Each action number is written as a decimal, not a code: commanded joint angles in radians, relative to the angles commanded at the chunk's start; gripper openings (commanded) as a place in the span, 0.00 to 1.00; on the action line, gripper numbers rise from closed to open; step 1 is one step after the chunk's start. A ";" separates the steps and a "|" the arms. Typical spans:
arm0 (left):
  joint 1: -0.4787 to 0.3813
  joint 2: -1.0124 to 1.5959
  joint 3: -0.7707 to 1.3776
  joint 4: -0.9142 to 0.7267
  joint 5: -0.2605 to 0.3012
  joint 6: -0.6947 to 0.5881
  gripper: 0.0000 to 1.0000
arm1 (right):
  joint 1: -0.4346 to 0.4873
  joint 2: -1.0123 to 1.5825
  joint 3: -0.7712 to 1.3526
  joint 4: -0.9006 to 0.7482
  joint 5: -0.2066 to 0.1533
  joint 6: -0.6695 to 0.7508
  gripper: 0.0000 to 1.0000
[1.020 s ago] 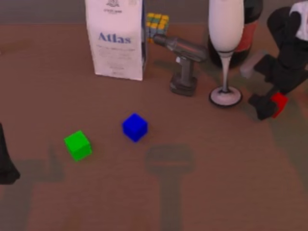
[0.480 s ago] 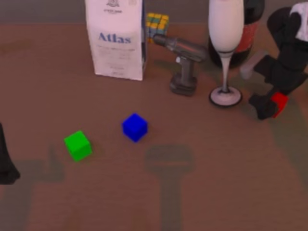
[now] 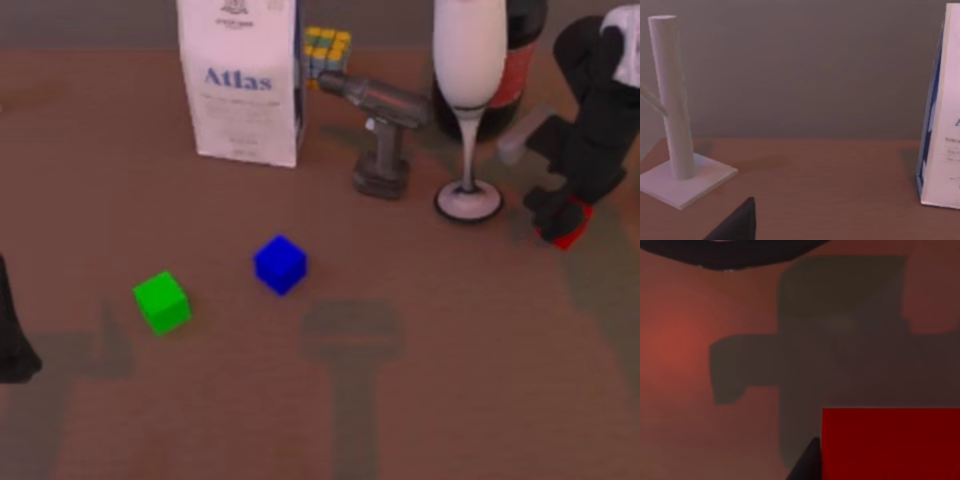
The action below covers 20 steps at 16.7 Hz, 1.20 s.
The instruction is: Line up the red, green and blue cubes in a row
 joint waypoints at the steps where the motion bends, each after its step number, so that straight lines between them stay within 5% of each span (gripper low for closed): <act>1: 0.000 0.000 0.000 0.000 0.000 0.000 1.00 | 0.000 0.000 0.000 0.000 0.000 0.000 0.02; 11: 0.000 0.000 0.000 0.000 0.000 0.000 1.00 | 0.001 -0.038 0.004 -0.025 -0.013 0.013 0.00; 20: 0.000 0.000 0.000 0.000 0.000 0.000 1.00 | 0.009 -0.106 0.161 -0.251 -0.014 0.012 0.00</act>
